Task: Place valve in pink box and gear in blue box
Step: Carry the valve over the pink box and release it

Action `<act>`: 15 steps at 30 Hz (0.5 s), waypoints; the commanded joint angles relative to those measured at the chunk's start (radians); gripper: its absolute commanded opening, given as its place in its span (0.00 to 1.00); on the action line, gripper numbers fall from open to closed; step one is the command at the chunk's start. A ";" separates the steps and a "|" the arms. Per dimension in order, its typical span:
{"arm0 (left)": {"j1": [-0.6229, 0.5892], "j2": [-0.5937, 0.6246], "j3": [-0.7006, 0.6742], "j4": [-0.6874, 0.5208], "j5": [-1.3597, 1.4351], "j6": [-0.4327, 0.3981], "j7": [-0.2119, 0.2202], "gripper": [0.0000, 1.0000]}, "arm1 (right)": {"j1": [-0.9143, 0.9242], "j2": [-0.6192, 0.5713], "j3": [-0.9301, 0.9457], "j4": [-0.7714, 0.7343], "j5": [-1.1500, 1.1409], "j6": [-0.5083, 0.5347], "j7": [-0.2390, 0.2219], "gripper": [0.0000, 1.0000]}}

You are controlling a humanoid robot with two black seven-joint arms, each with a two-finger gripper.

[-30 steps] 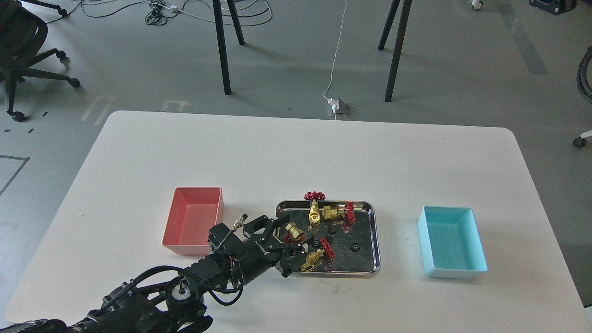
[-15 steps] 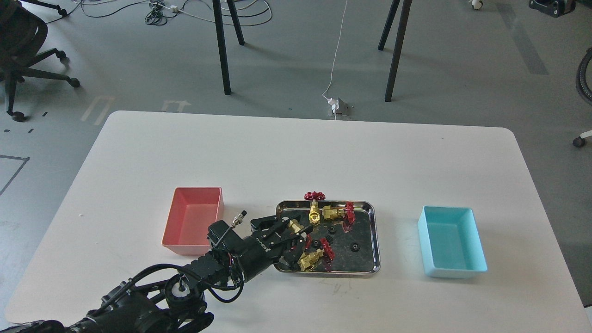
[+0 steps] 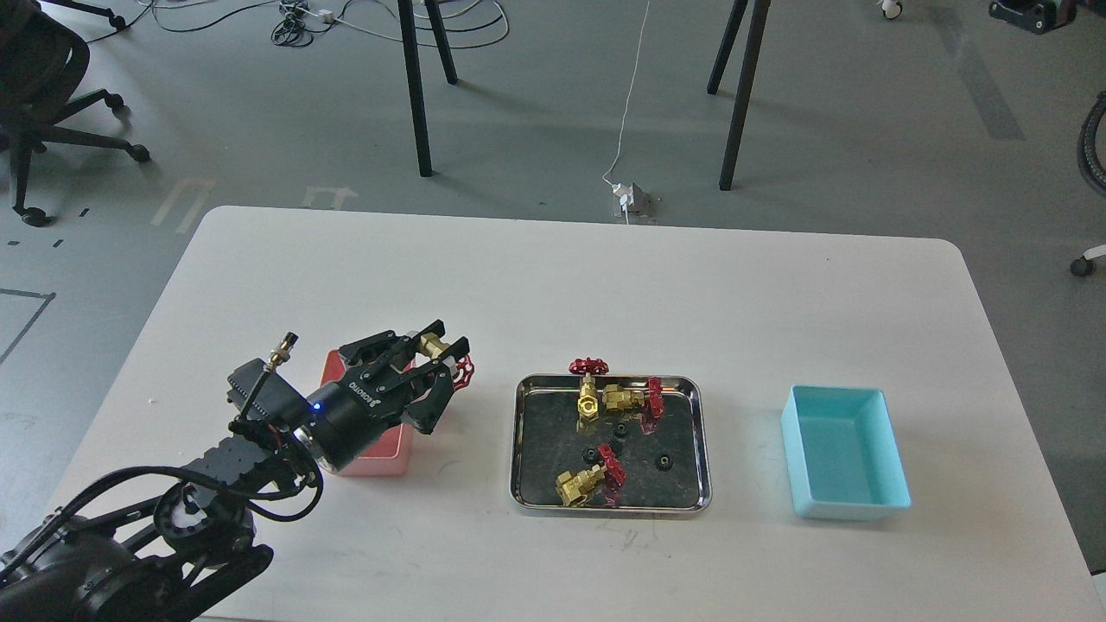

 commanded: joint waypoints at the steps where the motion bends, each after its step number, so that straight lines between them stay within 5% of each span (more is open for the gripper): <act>1: 0.028 0.057 -0.005 0.013 0.000 0.001 -0.001 0.14 | 0.000 -0.001 0.000 0.001 0.000 0.000 0.000 0.99; 15: 0.051 0.051 -0.027 0.196 -0.004 0.001 -0.014 0.15 | 0.002 -0.007 0.002 0.002 0.000 0.000 0.002 0.99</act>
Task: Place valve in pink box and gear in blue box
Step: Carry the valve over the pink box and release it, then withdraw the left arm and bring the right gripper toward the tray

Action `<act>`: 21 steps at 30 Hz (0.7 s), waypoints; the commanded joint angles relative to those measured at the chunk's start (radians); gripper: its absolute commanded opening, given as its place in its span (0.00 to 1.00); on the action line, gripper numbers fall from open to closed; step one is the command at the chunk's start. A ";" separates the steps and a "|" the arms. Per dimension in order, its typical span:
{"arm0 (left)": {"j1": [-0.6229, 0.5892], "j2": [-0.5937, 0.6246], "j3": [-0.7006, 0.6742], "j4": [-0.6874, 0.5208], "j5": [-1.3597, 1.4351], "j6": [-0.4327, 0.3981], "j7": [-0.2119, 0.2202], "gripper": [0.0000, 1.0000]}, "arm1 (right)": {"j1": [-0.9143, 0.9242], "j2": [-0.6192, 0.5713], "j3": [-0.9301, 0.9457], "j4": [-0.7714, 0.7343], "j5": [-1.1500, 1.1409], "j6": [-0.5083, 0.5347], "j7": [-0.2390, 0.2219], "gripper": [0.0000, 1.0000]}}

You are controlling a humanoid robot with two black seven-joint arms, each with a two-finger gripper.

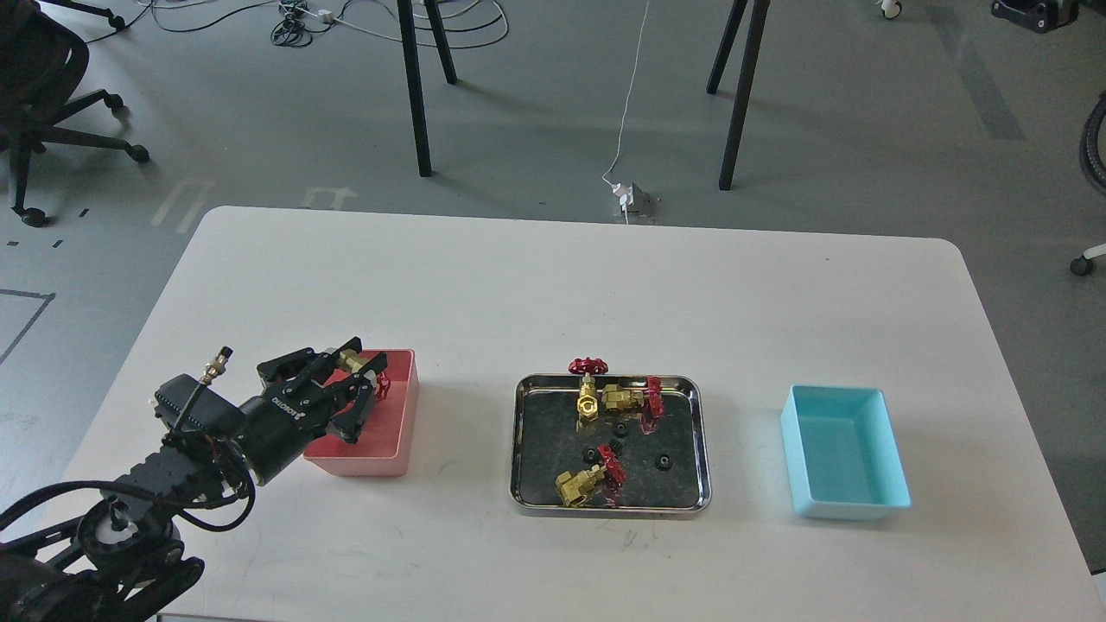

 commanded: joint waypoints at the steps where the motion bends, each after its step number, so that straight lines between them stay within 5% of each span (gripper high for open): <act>1: 0.005 -0.008 0.010 0.061 0.000 0.000 -0.002 0.15 | 0.000 -0.003 0.002 0.001 -0.001 0.000 0.000 0.99; 4: 0.016 -0.027 0.004 0.068 0.000 0.000 -0.002 0.22 | 0.002 -0.004 0.003 0.001 -0.001 0.000 0.000 0.99; 7: 0.018 -0.040 -0.002 0.072 -0.001 0.000 -0.001 0.43 | 0.002 -0.004 0.005 0.001 -0.001 -0.002 0.002 0.99; 11: 0.019 -0.042 -0.011 0.070 -0.009 0.000 -0.001 0.89 | 0.016 -0.004 0.002 0.001 -0.001 0.000 0.002 0.99; 21: -0.010 0.041 -0.068 0.047 -0.184 0.000 -0.002 0.99 | 0.022 -0.001 0.005 0.004 -0.001 -0.003 0.003 0.99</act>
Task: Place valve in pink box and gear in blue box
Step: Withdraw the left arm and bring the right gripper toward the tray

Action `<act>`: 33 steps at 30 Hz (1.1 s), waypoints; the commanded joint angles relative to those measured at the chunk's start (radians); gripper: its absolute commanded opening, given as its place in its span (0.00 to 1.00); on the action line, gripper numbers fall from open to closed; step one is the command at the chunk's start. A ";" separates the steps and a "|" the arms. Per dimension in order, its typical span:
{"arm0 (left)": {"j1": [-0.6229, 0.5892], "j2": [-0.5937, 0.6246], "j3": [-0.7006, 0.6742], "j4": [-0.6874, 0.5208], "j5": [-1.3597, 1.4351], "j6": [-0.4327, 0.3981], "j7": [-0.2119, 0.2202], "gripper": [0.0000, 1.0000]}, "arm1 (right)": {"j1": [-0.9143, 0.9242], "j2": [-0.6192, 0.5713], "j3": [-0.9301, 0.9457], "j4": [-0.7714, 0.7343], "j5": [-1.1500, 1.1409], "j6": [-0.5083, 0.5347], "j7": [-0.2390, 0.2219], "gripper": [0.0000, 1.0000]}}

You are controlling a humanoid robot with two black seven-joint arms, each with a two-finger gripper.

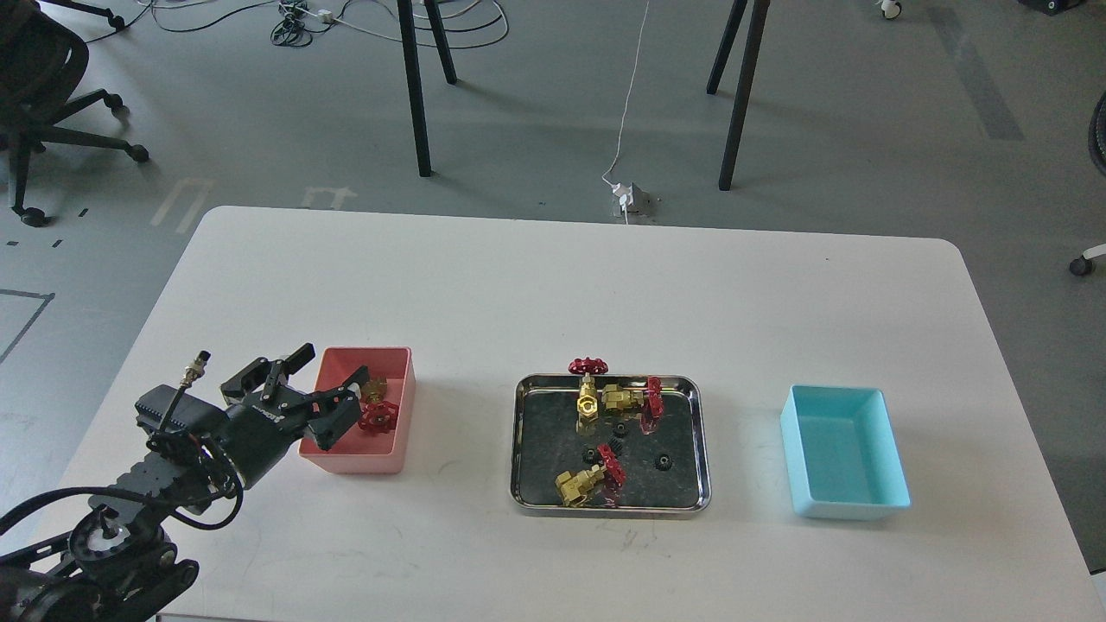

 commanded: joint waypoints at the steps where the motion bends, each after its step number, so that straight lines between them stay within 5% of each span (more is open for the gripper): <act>1: -0.051 0.073 -0.037 -0.018 -0.114 0.000 -0.001 0.99 | -0.001 0.002 0.001 0.009 0.000 0.000 0.001 0.99; 6: -0.270 0.145 -0.040 -0.040 -0.484 -0.004 -0.058 0.99 | -0.009 -0.001 -0.017 0.118 -0.085 0.001 0.003 0.99; 11: -0.508 0.180 -0.043 -0.035 -0.951 -0.293 -0.070 0.99 | -0.020 -0.006 -0.140 0.337 -0.331 0.018 0.012 0.99; 17: -0.689 0.188 -0.042 -0.018 -1.279 -0.464 -0.049 0.99 | -0.016 -0.056 -0.408 0.622 -0.729 0.046 0.033 0.99; 26: -0.824 0.185 -0.039 0.008 -1.304 -0.460 -0.041 0.99 | -0.006 0.022 -0.786 0.673 -1.301 0.093 0.162 0.99; 33: -0.869 0.179 -0.040 0.061 -1.305 -0.460 -0.043 0.99 | -0.020 0.204 -0.845 0.549 -1.313 0.093 0.168 0.98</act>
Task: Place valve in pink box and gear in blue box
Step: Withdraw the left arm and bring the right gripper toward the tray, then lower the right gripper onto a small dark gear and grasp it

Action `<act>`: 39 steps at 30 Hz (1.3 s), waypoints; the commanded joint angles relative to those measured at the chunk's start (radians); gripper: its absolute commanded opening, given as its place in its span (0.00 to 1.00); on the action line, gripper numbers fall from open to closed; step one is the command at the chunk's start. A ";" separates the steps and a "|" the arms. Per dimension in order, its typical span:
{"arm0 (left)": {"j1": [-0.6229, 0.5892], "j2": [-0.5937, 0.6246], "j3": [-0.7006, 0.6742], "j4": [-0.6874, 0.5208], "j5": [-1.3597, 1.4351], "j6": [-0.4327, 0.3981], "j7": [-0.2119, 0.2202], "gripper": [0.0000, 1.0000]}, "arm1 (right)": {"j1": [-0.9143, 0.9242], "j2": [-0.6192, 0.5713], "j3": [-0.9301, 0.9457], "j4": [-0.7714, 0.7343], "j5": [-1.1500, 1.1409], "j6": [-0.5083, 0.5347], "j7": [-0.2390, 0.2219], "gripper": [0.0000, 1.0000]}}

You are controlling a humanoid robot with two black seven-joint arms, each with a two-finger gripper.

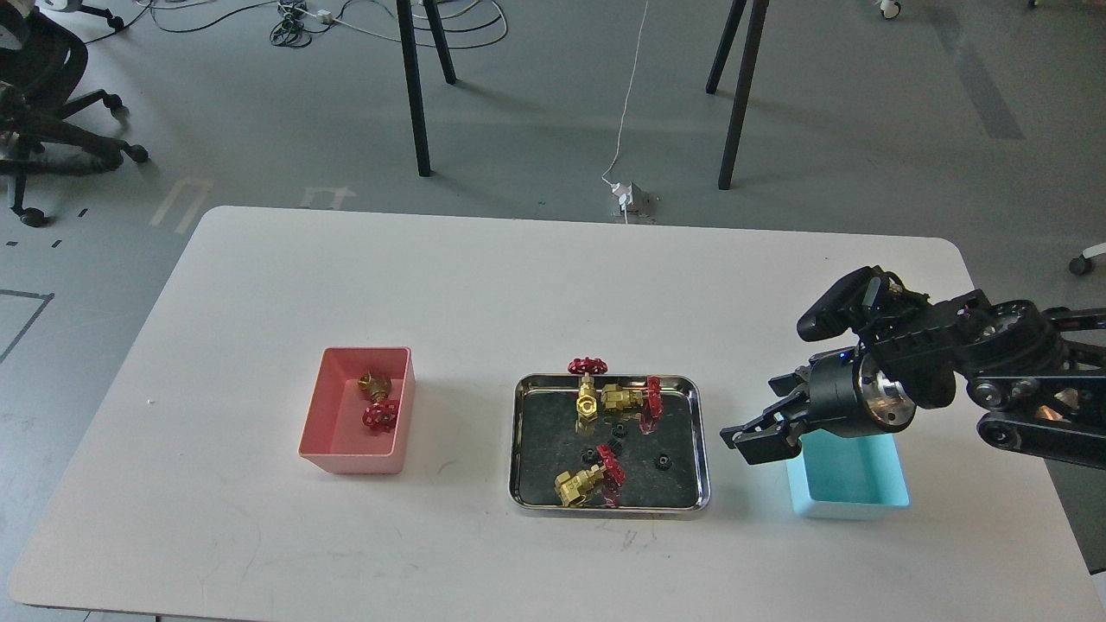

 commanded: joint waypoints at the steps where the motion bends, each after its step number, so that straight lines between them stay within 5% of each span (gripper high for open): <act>1: -0.020 -0.002 0.000 0.030 0.000 0.000 0.000 0.99 | -0.010 0.109 -0.041 -0.083 -0.005 -0.001 0.002 0.98; 13: -0.037 -0.006 -0.004 0.034 0.000 0.002 -0.001 0.99 | -0.062 0.395 -0.078 -0.304 -0.005 -0.011 0.024 0.92; 26: -0.058 -0.012 0.001 0.034 0.000 0.022 -0.001 0.99 | -0.060 0.458 -0.129 -0.370 -0.089 -0.011 0.120 0.67; 39: -0.064 -0.011 0.003 0.036 0.000 0.023 -0.001 0.99 | -0.063 0.471 -0.134 -0.398 -0.123 -0.023 0.126 0.58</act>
